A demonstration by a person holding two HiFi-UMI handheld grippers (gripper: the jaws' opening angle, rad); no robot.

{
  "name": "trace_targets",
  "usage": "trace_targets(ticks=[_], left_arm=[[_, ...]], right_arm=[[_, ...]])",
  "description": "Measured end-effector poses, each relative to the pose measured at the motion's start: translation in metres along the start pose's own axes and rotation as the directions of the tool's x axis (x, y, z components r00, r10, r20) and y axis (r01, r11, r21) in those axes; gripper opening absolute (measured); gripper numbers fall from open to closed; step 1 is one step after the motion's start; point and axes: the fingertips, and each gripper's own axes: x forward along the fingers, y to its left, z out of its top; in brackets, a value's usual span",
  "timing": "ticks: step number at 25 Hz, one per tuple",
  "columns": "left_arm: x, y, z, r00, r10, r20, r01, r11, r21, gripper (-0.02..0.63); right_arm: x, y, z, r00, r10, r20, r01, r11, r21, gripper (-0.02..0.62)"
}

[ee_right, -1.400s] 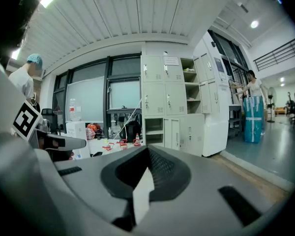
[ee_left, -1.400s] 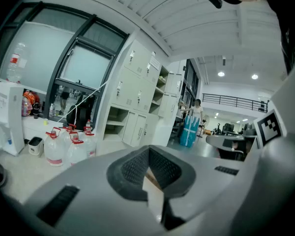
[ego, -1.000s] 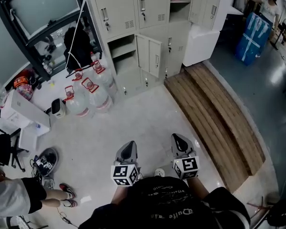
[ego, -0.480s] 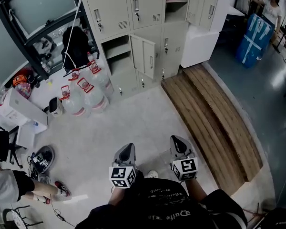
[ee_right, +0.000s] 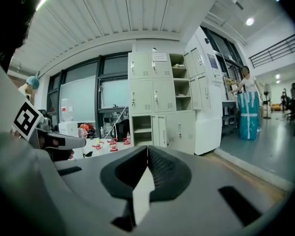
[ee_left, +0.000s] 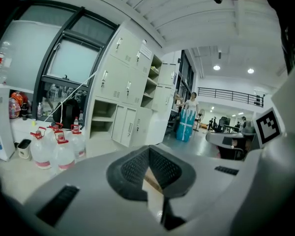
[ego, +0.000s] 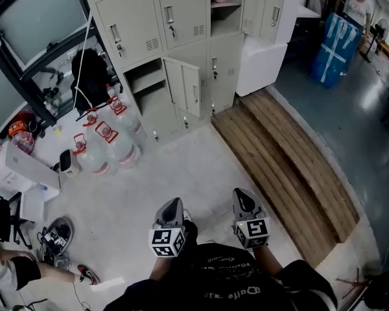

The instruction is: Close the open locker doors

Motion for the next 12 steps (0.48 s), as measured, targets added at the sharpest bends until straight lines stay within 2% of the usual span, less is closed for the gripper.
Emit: trace_targets(ticks=[12], left_arm=[[0.1,0.078,0.056,0.999,-0.049,0.002,0.049,0.998,0.031,0.007]], right_arm=[[0.12,-0.005,0.037,0.999,-0.038,0.008,0.038,0.999,-0.008,0.005]])
